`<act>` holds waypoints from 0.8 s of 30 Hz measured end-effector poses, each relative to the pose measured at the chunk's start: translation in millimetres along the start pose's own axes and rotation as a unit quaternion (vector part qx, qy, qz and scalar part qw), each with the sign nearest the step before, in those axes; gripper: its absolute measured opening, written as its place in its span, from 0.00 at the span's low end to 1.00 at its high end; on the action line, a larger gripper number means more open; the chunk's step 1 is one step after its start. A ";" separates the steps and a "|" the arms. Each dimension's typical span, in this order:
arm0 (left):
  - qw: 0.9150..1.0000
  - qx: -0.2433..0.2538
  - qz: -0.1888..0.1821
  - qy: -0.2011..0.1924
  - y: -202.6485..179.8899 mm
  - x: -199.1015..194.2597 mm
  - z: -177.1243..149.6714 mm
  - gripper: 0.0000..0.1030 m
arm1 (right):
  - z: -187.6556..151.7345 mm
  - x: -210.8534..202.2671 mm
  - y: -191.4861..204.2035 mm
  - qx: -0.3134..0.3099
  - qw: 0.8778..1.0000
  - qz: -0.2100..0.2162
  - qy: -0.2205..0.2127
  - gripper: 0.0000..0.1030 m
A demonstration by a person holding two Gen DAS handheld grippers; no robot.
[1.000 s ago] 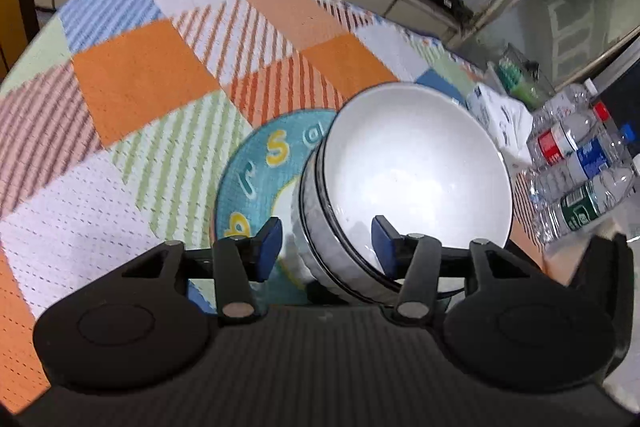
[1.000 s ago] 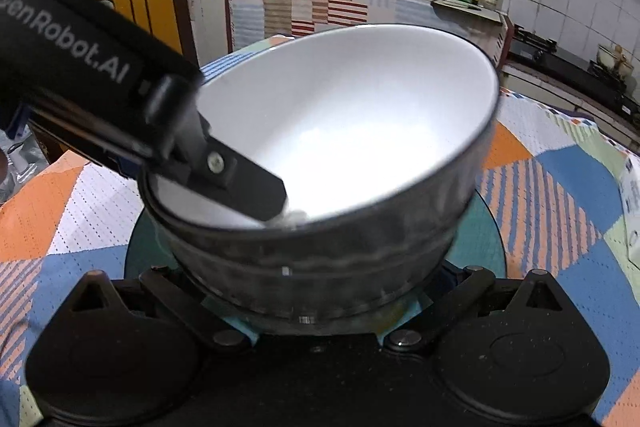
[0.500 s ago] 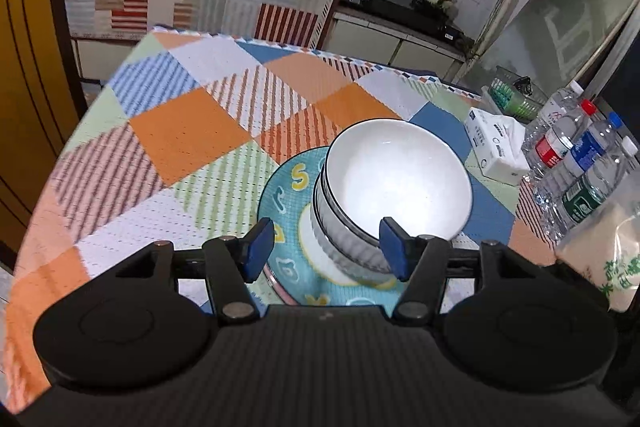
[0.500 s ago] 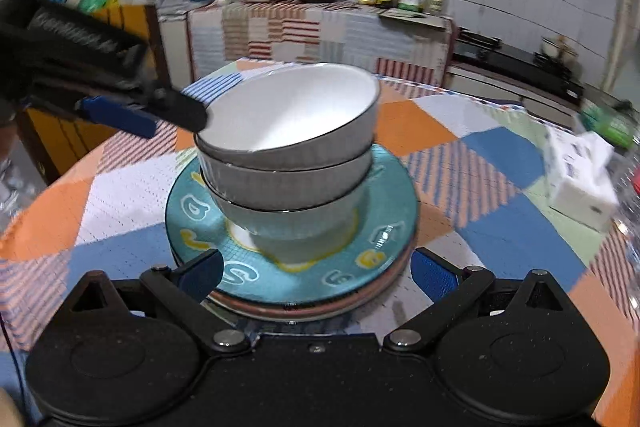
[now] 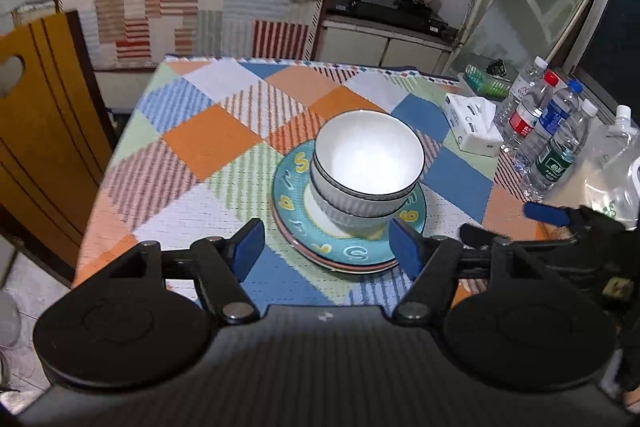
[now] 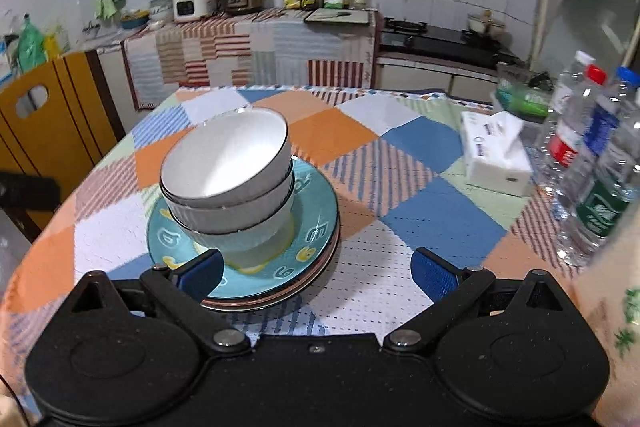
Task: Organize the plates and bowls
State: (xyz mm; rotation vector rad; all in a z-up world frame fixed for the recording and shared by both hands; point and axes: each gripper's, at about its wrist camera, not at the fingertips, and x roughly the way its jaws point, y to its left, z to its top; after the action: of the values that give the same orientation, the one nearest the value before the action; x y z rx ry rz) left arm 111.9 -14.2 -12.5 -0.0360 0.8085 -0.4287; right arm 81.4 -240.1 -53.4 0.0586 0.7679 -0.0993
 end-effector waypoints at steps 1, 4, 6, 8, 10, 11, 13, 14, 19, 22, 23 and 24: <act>1.000 0.003 0.006 -0.005 -0.9 -7.7 -1.5 0.69 | 0.8 -8.3 0.4 0.002 1.000 -0.004 -0.003 0.98; 1.000 0.006 0.019 -0.014 -2.2 -25.0 -4.7 0.74 | 2.4 -31.5 4.1 0.009 1.000 -0.011 -0.009 0.99; 0.999 0.007 0.026 -0.017 -4.3 -34.5 -7.5 0.76 | 2.2 -46.6 8.4 0.010 1.000 -0.015 -0.015 0.99; 0.999 0.004 0.033 -0.022 -6.4 -43.4 -10.7 0.78 | 1.8 -61.6 14.1 0.008 0.999 -0.023 -0.028 0.99; 0.999 -0.001 0.035 -0.026 -8.8 -50.3 -13.8 0.82 | 2.1 -74.3 19.1 0.004 0.999 -0.028 -0.036 0.99; 0.999 -0.001 0.038 -0.029 -10.5 -54.0 -16.2 0.84 | 2.3 -80.4 21.0 0.004 0.999 -0.030 -0.039 0.99; 0.998 0.006 0.047 -0.035 -14.5 -60.2 -21.5 0.86 | 2.7 -90.0 23.5 0.008 0.999 -0.032 -0.041 0.99; 0.998 0.010 0.051 -0.036 -16.5 -62.2 -23.9 0.88 | 2.8 -94.7 24.5 0.011 0.999 -0.033 -0.041 0.99; 0.997 0.009 0.063 -0.039 -17.1 -65.8 -33.7 0.89 | 0.3 -109.6 30.7 0.012 0.998 -0.053 -0.028 0.99; 0.997 0.009 0.069 -0.044 -16.2 -67.0 -37.5 0.92 | -4.2 -114.7 33.0 0.016 0.998 -0.052 -0.024 0.99; 0.996 0.010 0.074 -0.046 -16.3 -66.6 -38.2 0.93 | -6.0 -116.3 35.4 0.014 0.998 -0.054 -0.021 0.99; 0.996 0.011 0.078 -0.048 -16.6 -66.9 -39.1 0.94 | -7.2 -117.2 36.8 0.011 0.998 -0.057 -0.020 0.99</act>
State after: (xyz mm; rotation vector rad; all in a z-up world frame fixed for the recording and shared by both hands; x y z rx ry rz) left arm 37.6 1.5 9.9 0.0266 0.7062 -0.2867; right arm -3.3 -194.9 23.5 0.0334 0.7302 -0.2158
